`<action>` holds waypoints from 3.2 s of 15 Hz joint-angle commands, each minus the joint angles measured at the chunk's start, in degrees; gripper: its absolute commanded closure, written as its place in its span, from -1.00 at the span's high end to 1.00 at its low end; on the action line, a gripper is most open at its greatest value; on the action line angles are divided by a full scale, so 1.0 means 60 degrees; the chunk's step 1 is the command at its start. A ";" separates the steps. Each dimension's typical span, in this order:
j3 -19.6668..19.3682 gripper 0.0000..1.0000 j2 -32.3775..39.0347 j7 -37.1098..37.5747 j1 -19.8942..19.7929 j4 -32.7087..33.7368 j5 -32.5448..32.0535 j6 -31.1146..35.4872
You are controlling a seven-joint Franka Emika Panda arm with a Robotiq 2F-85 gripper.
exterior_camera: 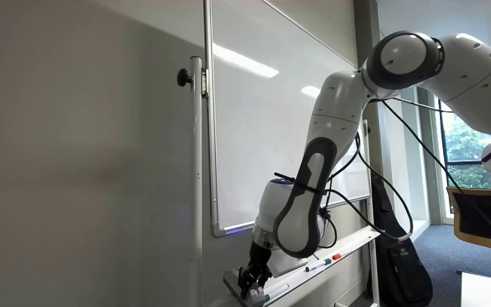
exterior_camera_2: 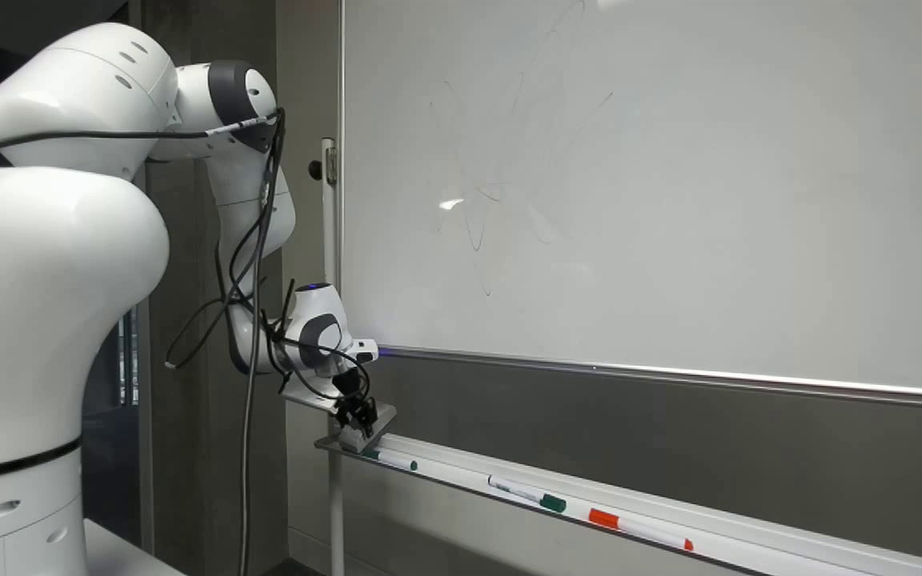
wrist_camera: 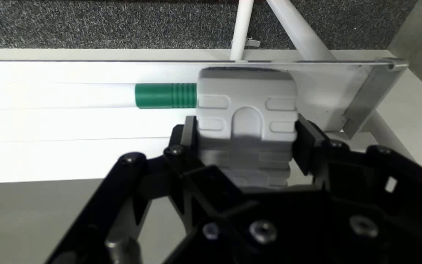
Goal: Move the grey eraser to the left
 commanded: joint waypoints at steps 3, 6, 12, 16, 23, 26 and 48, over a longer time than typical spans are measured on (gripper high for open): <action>-0.1044 -0.24 0.0303 0.0629 0.1142 0.0381 0.0147 -0.0670; -0.1259 -0.24 0.0318 0.0840 0.1383 0.0469 0.0044 -0.0980; -0.1569 -0.24 0.0018 0.1056 0.1713 0.0502 -0.0223 -0.1489; -0.1870 -0.24 -0.0056 0.1129 0.2093 0.0467 -0.0303 -0.1595; -0.2817 -0.24 -0.0051 0.1836 0.3042 0.0571 -0.0905 -0.2903; -0.2874 -0.24 -0.0173 0.2212 0.3130 0.0642 -0.1371 -0.3523; -0.0148 -0.24 -0.0408 0.2187 0.0765 0.1364 -0.1695 -0.4824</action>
